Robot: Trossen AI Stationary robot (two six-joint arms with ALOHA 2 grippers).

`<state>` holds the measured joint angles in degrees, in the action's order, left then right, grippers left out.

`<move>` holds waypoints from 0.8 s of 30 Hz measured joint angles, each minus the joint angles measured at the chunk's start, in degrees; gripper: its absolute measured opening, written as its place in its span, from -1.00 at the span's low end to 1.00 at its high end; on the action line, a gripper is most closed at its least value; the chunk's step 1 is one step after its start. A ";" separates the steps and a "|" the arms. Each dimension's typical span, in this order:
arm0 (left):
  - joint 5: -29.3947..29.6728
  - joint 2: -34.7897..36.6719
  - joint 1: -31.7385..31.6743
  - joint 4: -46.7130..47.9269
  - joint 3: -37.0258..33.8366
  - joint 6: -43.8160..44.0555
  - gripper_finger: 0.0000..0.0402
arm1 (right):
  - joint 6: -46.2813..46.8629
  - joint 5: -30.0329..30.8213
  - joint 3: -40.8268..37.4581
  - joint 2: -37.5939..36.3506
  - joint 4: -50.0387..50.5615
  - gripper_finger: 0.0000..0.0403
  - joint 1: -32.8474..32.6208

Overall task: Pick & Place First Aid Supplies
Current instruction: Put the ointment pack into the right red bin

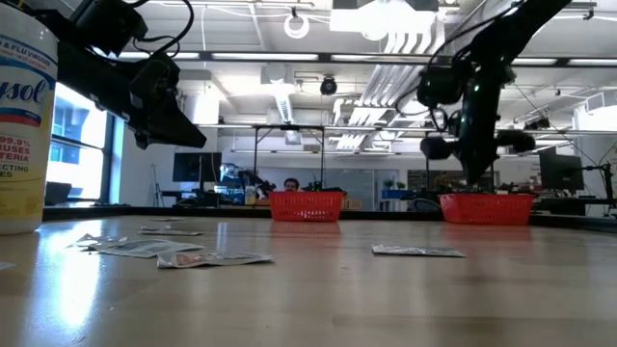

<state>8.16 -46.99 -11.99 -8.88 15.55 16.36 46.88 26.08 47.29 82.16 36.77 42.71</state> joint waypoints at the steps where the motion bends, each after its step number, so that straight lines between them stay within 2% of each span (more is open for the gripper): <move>1: 0.01 0.01 0.02 0.01 0.00 0.00 -0.65 | -1.00 -1.20 -0.02 1.47 -1.51 -1.00 1.15; 4: 0.01 0.01 0.02 0.00 0.00 0.00 -0.65 | -2.52 -2.59 -0.02 4.79 -4.81 -1.00 3.82; 9: 0.01 -0.01 0.01 0.01 0.00 0.00 -0.65 | -2.60 -2.63 -0.02 7.22 -4.33 -0.93 6.03; 17: 0.00 0.00 0.01 0.00 0.00 0.00 -0.65 | -5.71 -2.63 -0.02 3.80 -3.72 -0.58 5.91; 21: 0.01 0.00 0.02 0.01 0.00 0.00 -0.65 | -6.75 -4.50 -0.02 -0.06 -2.27 -0.42 3.50; 24: 0.01 0.00 0.01 0.02 0.00 0.00 -0.65 | -7.96 -5.95 0.00 -2.38 -1.10 -0.37 -2.18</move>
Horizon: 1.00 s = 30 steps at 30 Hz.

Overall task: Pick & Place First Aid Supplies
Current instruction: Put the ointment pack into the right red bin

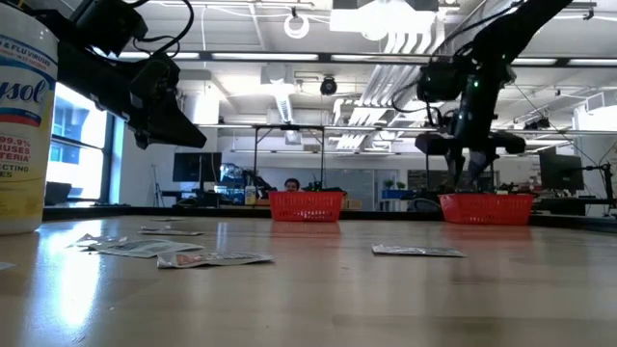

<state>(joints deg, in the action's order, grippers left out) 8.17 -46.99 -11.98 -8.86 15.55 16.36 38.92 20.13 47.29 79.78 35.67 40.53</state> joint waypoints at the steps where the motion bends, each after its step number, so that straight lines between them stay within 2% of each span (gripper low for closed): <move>1: -0.01 0.01 0.01 -0.02 0.00 0.00 -0.65 | -0.40 -0.25 0.00 -0.58 0.38 -0.36 -2.39; 8: 0.00 -0.01 -0.01 -0.01 0.00 0.00 -0.65 | 0.59 -5.58 0.00 0.07 -4.04 -0.36 -25.05; 13: 0.00 0.00 -0.01 0.00 0.00 0.00 -0.65 | -8.32 -8.78 0.00 2.24 -10.53 -0.36 -39.86; 16: 0.01 0.00 0.01 -0.01 0.01 0.00 -0.65 | -8.45 -10.43 0.00 4.24 -14.35 -0.36 -46.64; 22: 0.01 0.01 0.01 0.00 0.00 0.00 -0.65 | -1.32 -11.42 0.02 11.47 -21.13 -0.36 -56.43; 26: 0.01 0.00 0.00 0.00 0.00 0.00 -0.65 | -1.71 -13.38 0.02 15.64 -25.54 -0.36 -60.66; 30: 0.00 -0.01 0.00 0.00 0.01 -0.01 -0.65 | -2.51 -12.72 0.02 18.12 -30.12 -0.36 -62.43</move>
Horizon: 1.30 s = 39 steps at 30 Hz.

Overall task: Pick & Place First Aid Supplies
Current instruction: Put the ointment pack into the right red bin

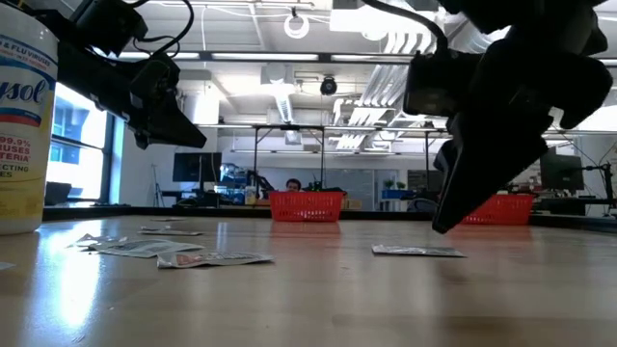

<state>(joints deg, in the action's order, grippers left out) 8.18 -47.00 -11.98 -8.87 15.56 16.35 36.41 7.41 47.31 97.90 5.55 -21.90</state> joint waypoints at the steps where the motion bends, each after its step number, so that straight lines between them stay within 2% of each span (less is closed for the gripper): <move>1: -0.01 0.00 0.01 0.00 -0.01 0.01 -0.65 | -0.84 0.67 0.00 0.43 -0.71 -0.36 -0.08; 13: 0.00 0.02 0.01 -0.02 -0.01 0.01 -0.65 | -2.82 6.00 0.02 4.81 -1.02 -0.38 -1.17; 23: 0.00 0.02 -0.01 0.00 0.00 0.01 -0.65 | -9.74 14.95 -0.13 5.15 -0.65 -0.65 -2.01; 34: 0.01 0.02 0.01 0.00 -0.01 0.01 -0.65 | -9.49 9.93 0.04 4.99 2.74 -0.97 0.90; 39: -0.01 0.02 0.01 0.00 0.01 0.01 -0.65 | -9.48 8.75 -0.07 4.79 2.56 -0.99 2.15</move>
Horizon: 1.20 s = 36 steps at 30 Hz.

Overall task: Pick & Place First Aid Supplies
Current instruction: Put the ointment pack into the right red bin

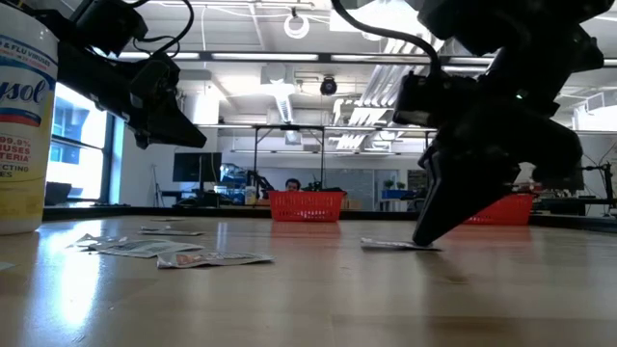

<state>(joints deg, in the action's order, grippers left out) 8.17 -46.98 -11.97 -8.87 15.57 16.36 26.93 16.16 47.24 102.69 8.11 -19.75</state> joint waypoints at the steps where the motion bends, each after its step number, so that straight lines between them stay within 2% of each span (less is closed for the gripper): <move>1: 0.01 -0.02 -0.01 0.00 -0.01 0.00 -0.65 | 0.00 0.20 -0.01 -0.27 -0.02 -0.99 0.15; 9: 0.01 0.00 -0.01 0.00 -0.01 0.00 -0.65 | -0.01 5.77 -0.37 -6.22 1.96 -0.99 2.58; 17: 0.02 0.00 0.00 0.00 0.00 0.00 -0.65 | 0.48 7.63 -0.24 -11.23 3.42 -1.00 5.78; 22: 0.00 0.00 0.00 -0.01 0.00 0.00 -0.65 | 9.40 12.63 -0.22 -13.55 5.41 -1.00 7.60; 25: 0.01 -0.02 0.00 -0.05 0.00 0.00 -0.65 | 18.73 18.36 -0.17 -15.62 11.73 -1.00 9.66; 31: 0.01 -0.02 -0.01 0.00 0.00 0.00 -0.65 | 37.57 27.53 -0.17 -22.62 31.63 -1.00 17.87; 36: 0.01 -0.02 0.00 0.00 0.00 0.00 -0.65 | 38.98 31.35 -0.17 -28.09 41.43 -1.00 29.24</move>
<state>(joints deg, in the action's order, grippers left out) 8.18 -47.00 -11.97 -8.87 15.57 16.35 65.90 47.51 47.07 74.61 49.54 9.49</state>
